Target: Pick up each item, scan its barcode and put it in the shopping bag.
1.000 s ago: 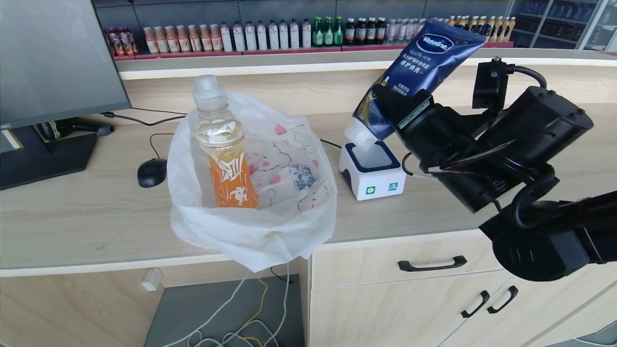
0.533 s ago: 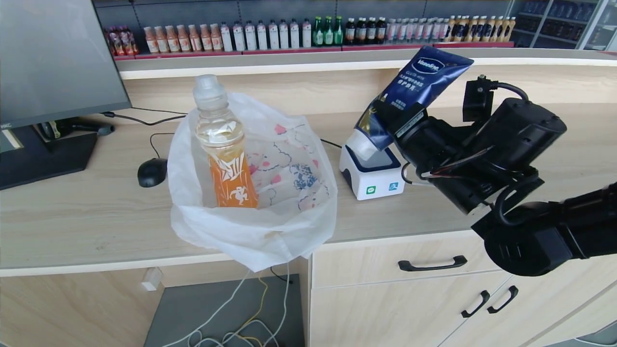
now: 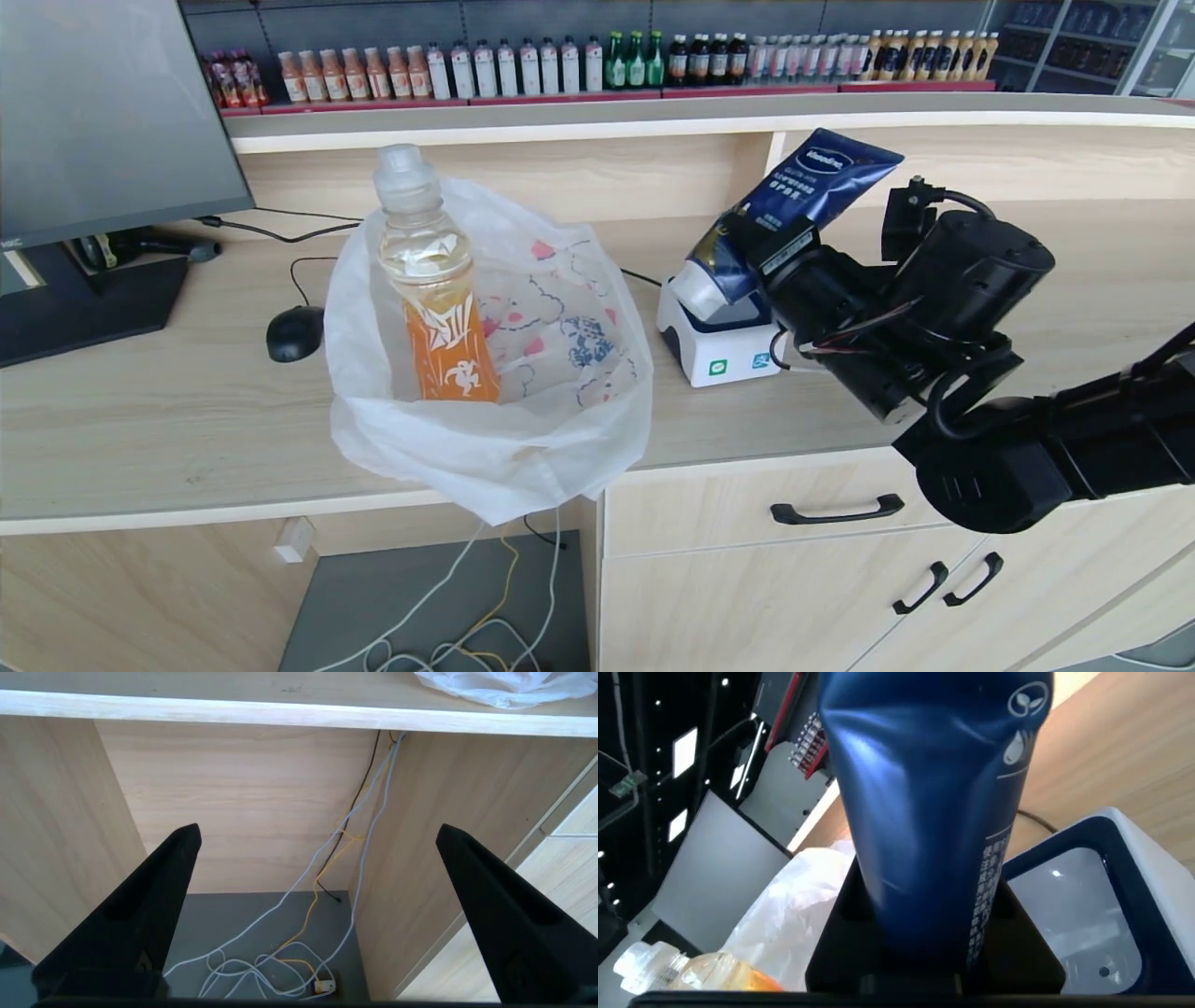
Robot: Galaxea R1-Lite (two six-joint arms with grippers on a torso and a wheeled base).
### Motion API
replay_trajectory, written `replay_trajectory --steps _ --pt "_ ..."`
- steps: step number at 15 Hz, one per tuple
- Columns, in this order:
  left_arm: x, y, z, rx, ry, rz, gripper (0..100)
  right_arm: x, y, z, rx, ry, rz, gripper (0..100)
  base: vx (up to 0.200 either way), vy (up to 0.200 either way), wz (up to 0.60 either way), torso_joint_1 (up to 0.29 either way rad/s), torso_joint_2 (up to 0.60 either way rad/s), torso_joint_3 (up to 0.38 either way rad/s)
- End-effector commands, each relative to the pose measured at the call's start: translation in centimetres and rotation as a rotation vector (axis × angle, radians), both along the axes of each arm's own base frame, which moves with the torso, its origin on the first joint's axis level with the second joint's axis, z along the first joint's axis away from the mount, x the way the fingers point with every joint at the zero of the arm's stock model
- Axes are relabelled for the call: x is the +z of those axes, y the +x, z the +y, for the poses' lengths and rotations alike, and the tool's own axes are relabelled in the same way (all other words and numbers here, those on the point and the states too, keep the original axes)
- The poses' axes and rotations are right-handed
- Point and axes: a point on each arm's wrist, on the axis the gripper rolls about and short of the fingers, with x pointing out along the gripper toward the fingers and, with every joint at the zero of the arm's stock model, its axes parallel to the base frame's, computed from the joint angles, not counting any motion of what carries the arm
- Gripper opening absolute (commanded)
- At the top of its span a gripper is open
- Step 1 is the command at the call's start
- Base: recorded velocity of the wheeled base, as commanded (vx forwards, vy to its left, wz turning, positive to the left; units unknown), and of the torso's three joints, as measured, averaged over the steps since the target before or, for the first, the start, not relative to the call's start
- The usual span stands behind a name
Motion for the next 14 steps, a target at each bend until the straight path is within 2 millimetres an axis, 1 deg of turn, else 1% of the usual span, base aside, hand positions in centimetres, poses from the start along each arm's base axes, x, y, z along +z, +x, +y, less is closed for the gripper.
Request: replay_trajectory --steps 1,3,6,8,11,14 --pt "0.0 0.0 0.0 0.000 0.000 0.000 100 0.2 0.2 0.2 0.005 0.016 -0.004 0 0.000 0.000 0.00 0.000 0.00 0.000" --pt "0.0 0.0 0.0 0.000 0.000 0.000 100 -0.6 1.1 0.3 0.000 0.022 0.014 0 0.000 0.000 0.00 0.000 0.00 0.000" --pt "0.0 0.0 0.0 0.000 0.000 0.000 100 -1.5 1.9 0.3 -0.003 0.044 0.047 0 0.000 0.000 0.00 0.000 0.00 0.000" --pt "0.0 0.0 0.0 0.000 0.000 0.000 100 -1.1 2.1 0.3 -0.002 0.053 0.032 0 0.000 0.000 0.00 0.000 0.00 0.000" --pt "0.0 0.0 0.0 0.000 0.000 0.000 100 -1.5 2.4 0.4 -0.005 0.049 0.040 0 0.000 0.000 0.00 0.000 0.00 0.000" --pt "0.0 0.0 0.0 -0.002 0.000 0.000 100 -1.7 2.7 0.0 -0.015 0.053 0.048 0 0.000 0.000 0.00 0.000 0.00 0.000"
